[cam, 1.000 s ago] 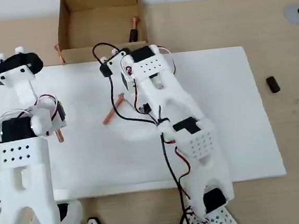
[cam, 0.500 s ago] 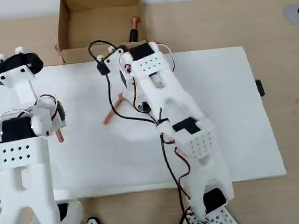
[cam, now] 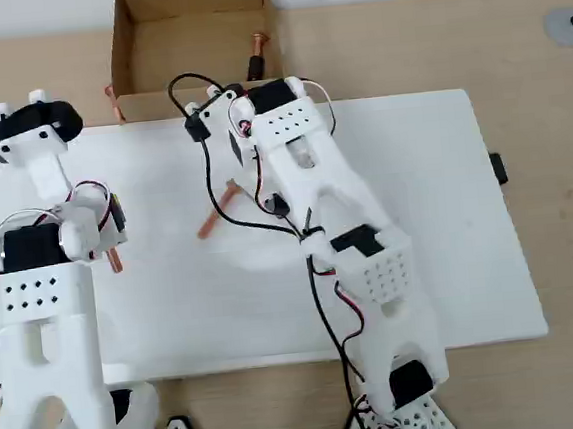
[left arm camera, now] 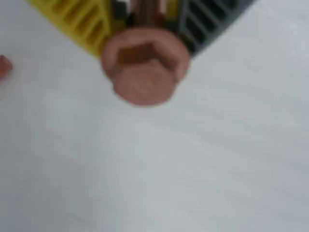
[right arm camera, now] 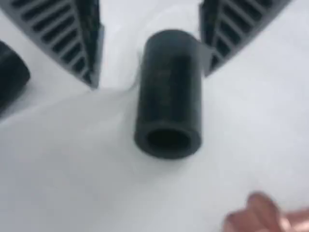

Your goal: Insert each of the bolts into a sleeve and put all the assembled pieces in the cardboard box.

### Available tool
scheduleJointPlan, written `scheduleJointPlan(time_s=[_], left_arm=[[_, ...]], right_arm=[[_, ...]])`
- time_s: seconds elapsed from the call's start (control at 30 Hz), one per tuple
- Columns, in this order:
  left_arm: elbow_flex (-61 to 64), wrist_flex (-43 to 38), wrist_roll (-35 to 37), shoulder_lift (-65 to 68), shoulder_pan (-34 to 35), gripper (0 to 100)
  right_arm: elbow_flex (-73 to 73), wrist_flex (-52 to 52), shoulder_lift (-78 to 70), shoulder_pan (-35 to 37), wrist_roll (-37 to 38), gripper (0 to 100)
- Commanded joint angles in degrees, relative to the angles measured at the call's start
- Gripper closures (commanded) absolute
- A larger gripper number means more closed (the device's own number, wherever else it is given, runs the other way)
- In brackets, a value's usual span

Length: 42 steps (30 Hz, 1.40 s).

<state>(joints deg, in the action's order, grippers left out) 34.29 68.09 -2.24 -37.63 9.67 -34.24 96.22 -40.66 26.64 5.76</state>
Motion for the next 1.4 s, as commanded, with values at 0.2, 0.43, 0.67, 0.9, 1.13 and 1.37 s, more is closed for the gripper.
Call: scheduleJointPlan(time_s=[0.2,0.43,0.67,0.9,1.13,1.37], left_arm=[[-0.79,0.09,-0.18,-2.07,-0.88,99],[-0.44,0.09,-0.18,-2.07,-0.88,99],[-0.44,0.09,-0.18,-2.07,-0.88,99],[-0.79,0.09,-0.18,-2.07,-0.88,99],[-0.79,0.09,0.0,-2.07,-0.88,99],[-1.32,0.18,0.0,-2.15,-0.88,99]], right_arm=[[-2.15,0.18,0.4,2.42,0.09,82.3],[0.31,-1.49,-0.57,2.68,-0.79,82.3],[0.84,-1.58,-1.54,1.27,-0.79,82.4],[1.27,-1.85,-1.54,1.01,-0.53,83.6],[1.27,-1.85,-1.63,0.48,-0.7,98.3],[0.66,-1.14,-0.84,-2.68,-0.79,98.8]])
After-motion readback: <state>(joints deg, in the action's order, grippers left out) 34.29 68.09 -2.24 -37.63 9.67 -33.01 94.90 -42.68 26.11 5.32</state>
